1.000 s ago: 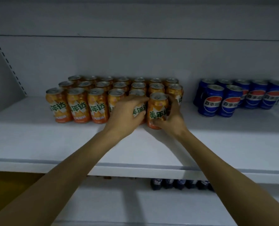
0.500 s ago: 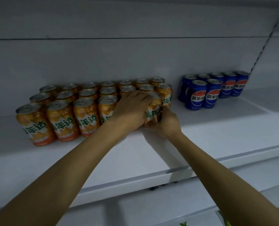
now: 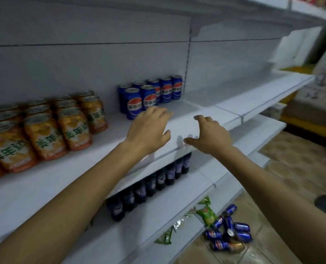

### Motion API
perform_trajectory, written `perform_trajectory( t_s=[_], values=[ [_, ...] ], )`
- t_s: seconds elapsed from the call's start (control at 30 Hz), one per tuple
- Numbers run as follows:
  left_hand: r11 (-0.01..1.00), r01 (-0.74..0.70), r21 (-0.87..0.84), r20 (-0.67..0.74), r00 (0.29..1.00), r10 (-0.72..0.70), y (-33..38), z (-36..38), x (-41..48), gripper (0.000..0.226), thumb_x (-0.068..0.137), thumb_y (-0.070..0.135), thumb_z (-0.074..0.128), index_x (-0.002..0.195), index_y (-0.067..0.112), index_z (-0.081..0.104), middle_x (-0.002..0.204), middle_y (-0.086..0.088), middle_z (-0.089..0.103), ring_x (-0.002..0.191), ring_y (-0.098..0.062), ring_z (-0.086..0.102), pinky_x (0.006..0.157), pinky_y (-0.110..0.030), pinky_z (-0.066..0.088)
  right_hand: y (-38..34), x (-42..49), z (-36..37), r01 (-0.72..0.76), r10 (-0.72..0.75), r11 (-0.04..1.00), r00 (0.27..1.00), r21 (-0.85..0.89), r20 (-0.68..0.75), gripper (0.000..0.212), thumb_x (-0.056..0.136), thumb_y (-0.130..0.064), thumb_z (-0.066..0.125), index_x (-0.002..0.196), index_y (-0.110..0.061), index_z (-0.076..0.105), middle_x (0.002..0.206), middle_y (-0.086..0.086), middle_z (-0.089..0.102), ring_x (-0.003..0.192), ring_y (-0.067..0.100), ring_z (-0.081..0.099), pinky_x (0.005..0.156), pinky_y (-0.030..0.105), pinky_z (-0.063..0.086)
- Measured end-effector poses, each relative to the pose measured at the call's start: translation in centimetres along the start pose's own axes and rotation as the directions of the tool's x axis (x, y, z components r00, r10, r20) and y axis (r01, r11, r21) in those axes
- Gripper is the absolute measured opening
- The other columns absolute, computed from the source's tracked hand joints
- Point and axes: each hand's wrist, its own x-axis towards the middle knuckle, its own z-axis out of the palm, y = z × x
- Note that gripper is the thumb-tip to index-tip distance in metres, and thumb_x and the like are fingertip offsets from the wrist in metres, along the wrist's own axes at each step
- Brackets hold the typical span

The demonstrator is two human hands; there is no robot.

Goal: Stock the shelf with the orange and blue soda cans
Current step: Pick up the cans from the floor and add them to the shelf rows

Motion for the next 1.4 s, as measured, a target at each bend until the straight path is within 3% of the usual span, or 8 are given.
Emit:
perform_trajectory(
  t_s=[0.2,0.37,0.63,0.83,0.97,1.1,1.23,1.4],
  values=[
    [0.963,-0.239,-0.128,0.072,0.966,0.249,17.9,5.8,6.2,0.059,0.091,0.037,0.051,0.144,0.018,0.034,0.147,-0.002,0.037,0.133,-0.022,0.031,0.103,-0.036,0.033,19.3,-7.4,-6.2,-0.291,0.3,0.935,0.954,-0.202,0.018,0.089,0.077,-0.063,0.064,0.146,-0.021,0.027,0.14,0.008,0.045,0.123,0.031,0.047,0.089,0.043,0.047],
    [0.935,-0.315,-0.162,0.157,0.927,0.34,28.0,10.8,8.4,0.058,0.093,0.041,0.048,0.145,0.019,0.03,0.147,-0.002,0.036,0.134,-0.022,0.031,0.104,-0.038,0.035,29.5,-12.1,-7.9,-0.403,0.429,0.879,0.902,-0.255,0.054,0.089,0.077,-0.064,0.063,0.146,-0.023,0.026,0.145,0.007,0.04,0.129,0.03,0.04,0.097,0.044,0.041],
    [0.944,-0.263,-0.198,0.397,0.859,0.323,32.2,20.6,8.2,0.062,0.09,0.042,0.049,0.146,0.02,0.031,0.147,-0.002,0.038,0.132,-0.023,0.034,0.099,-0.038,0.04,37.5,-14.3,-0.3,-0.412,0.433,0.901,0.836,-0.136,0.336,0.084,0.079,-0.056,0.066,0.146,-0.02,0.03,0.141,0.009,0.046,0.12,0.028,0.051,0.089,0.034,0.045],
    [0.961,-0.134,-0.243,0.632,0.73,0.261,31.6,31.2,9.1,0.061,0.091,0.045,0.05,0.145,0.022,0.034,0.144,-0.002,0.041,0.129,-0.023,0.037,0.096,-0.036,0.042,43.0,-13.8,9.3,-0.48,0.492,0.856,0.641,-0.194,0.589,0.081,0.077,-0.061,0.064,0.143,-0.025,0.035,0.141,0.006,0.045,0.126,0.027,0.045,0.099,0.04,0.043],
    [0.94,0.053,-0.338,0.777,0.578,0.248,32.4,38.7,10.3,0.073,0.076,0.059,0.037,0.133,0.016,0.049,0.129,-0.007,0.055,0.117,-0.025,0.048,0.089,-0.036,0.046,47.9,-13.2,15.7,-0.604,0.529,0.776,0.465,-0.182,0.71,0.078,0.08,-0.058,0.063,0.143,-0.021,0.037,0.141,0.007,0.047,0.125,0.025,0.048,0.098,0.038,0.044],
    [0.866,0.387,-0.317,0.922,0.34,0.185,33.7,47.6,9.4,0.056,0.087,0.044,0.054,0.136,0.018,0.046,0.134,-0.004,0.052,0.121,-0.024,0.05,0.093,-0.03,0.043,52.4,-14.1,23.2,-0.826,0.545,0.554,0.263,-0.106,0.796,0.066,0.085,-0.05,0.063,0.138,-0.015,0.045,0.135,0.009,0.054,0.121,0.025,0.052,0.095,0.033,0.044],
    [0.725,0.682,-0.099,0.995,0.053,0.086,36.1,56.2,4.7,0.035,0.096,0.022,0.049,0.13,0.012,0.053,0.131,-0.003,0.055,0.118,-0.02,0.053,0.087,-0.021,0.038,55.4,-17.9,32.5,-0.951,0.58,0.293,0.097,-0.096,0.809,0.048,0.088,-0.043,0.062,0.123,-0.011,0.058,0.116,0.013,0.066,0.102,0.027,0.062,0.084,0.032,0.048],
    [0.524,0.836,0.162,0.968,-0.238,0.08,39.6,69.3,-2.3,0.031,0.099,0.015,0.044,0.123,-0.001,0.056,0.116,-0.023,0.06,0.1,-0.028,0.059,0.076,-0.022,0.038,57.6,-22.7,47.0,-0.985,0.445,0.086,-0.099,-0.152,0.89,0.041,0.091,-0.04,0.06,0.113,-0.005,0.058,0.11,0.013,0.061,0.093,0.022,0.057,0.083,0.034,0.046]
  ],
)
